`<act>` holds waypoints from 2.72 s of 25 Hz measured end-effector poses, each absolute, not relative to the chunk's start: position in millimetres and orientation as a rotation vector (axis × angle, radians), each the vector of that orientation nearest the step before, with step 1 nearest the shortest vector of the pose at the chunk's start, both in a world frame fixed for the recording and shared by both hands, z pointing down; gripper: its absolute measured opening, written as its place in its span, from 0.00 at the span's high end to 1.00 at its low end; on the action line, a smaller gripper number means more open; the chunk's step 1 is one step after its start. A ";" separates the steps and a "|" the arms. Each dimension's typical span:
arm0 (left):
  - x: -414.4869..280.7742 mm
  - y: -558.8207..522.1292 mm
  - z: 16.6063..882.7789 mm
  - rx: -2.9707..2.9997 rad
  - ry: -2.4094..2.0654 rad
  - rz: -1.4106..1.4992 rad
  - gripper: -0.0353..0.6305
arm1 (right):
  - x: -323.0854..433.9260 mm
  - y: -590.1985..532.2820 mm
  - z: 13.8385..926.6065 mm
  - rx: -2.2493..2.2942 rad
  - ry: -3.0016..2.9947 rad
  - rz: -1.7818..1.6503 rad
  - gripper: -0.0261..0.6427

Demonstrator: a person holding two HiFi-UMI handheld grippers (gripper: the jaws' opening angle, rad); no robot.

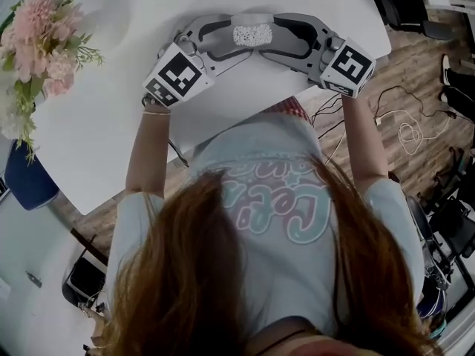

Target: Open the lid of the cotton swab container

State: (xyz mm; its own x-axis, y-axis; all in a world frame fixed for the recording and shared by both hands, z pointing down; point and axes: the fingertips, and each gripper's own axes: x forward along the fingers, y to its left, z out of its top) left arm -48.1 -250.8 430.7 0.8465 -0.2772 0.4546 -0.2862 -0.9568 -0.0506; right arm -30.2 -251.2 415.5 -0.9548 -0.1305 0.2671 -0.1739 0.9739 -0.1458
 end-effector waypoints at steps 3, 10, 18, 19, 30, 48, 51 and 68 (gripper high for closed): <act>-57.6 -249.5 424.9 2.980 -0.550 0.694 0.58 | -24.3 -249.7 409.4 0.288 -2.883 0.252 0.55; -73.2 -239.6 396.5 2.975 -0.685 0.575 0.58 | -13.7 -245.8 383.9 0.425 -2.944 0.234 0.55; -76.6 -229.4 350.5 2.964 -0.724 0.302 0.58 | -15.0 -240.5 354.4 0.515 -3.007 0.210 0.55; -77.5 -229.4 346.3 2.966 -0.724 0.279 0.58 | -15.0 -240.8 350.3 0.535 -3.015 0.204 0.55; -82.2 -225.4 320.0 2.999 -0.807 0.193 0.73 | -15.6 -238.3 317.1 0.653 -3.066 0.122 0.70; -73.8 -213.4 305.4 3.050 -0.828 0.181 0.92 | -11.4 -226.3 300.8 0.690 -3.085 0.046 0.95; -75.0 -213.3 304.2 3.055 -0.835 0.164 0.93 | -11.4 -224.9 300.2 0.693 -3.094 0.047 0.95; -75.7 -212.2 305.5 3.062 -0.841 0.162 0.93 | -21.4 -218.6 298.2 0.695 -3.071 -0.056 0.95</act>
State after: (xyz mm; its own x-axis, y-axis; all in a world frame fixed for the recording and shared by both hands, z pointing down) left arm -75.7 -212.2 305.5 0.8550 -0.5112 0.0880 -0.5073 -0.8594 -0.0632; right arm -21.4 -218.6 298.2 -0.9025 -0.4305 -0.0152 -0.4308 0.9019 0.0330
